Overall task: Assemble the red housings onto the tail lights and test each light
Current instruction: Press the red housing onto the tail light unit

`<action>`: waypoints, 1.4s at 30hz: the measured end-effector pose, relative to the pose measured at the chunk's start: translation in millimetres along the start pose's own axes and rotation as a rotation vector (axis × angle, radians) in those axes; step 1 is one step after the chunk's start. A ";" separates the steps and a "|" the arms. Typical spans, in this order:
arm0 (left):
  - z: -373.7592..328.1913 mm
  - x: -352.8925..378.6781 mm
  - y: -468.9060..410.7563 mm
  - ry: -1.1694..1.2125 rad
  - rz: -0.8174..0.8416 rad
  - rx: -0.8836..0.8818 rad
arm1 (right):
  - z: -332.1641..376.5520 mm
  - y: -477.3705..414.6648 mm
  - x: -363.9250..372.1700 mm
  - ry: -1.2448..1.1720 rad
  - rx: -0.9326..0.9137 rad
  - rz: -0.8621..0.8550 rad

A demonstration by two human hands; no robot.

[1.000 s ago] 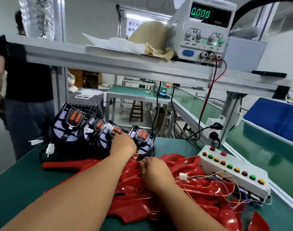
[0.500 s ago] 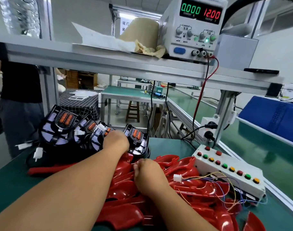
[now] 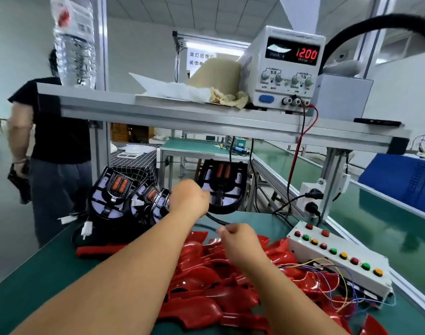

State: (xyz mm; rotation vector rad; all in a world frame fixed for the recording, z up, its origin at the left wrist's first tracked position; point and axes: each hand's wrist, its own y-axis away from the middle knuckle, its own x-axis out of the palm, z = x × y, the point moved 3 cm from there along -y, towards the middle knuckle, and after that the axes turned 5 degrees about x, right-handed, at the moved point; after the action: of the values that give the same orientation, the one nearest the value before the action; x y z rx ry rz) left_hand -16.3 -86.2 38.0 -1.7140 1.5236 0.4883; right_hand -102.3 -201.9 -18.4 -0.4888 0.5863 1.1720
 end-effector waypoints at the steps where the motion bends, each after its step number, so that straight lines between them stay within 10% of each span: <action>1: -1.2 -3.8 9.1 0.025 -0.008 -0.017 | 0.2 2.4 -7.2 -0.173 0.054 -0.013; 9: 1.9 -17.2 84.3 0.264 -0.076 -0.041 | -2.9 48.8 -10.7 -0.949 0.380 0.101; 16: 16.0 -6.7 146.2 0.510 -0.117 -0.058 | -7.5 91.3 -3.8 -1.374 0.262 0.105; 23: 45.9 11.5 168.5 0.709 -0.001 0.002 | -36.1 113.3 -5.2 -1.365 0.084 0.195; 33: 66.9 3.9 144.0 1.583 0.411 -0.259 | -55.8 102.2 -14.4 -1.291 -0.068 0.382; 42: 87.6 -4.8 137.3 1.546 0.559 -0.282 | -62.6 104.2 -15.5 -1.133 -0.081 0.435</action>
State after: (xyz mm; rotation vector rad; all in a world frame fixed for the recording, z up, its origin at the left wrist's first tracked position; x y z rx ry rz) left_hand -130.6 -14.6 -53.5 -1.8753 3.1442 -0.6270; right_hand -215.9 -219.5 -61.0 0.2914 -0.3638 1.6545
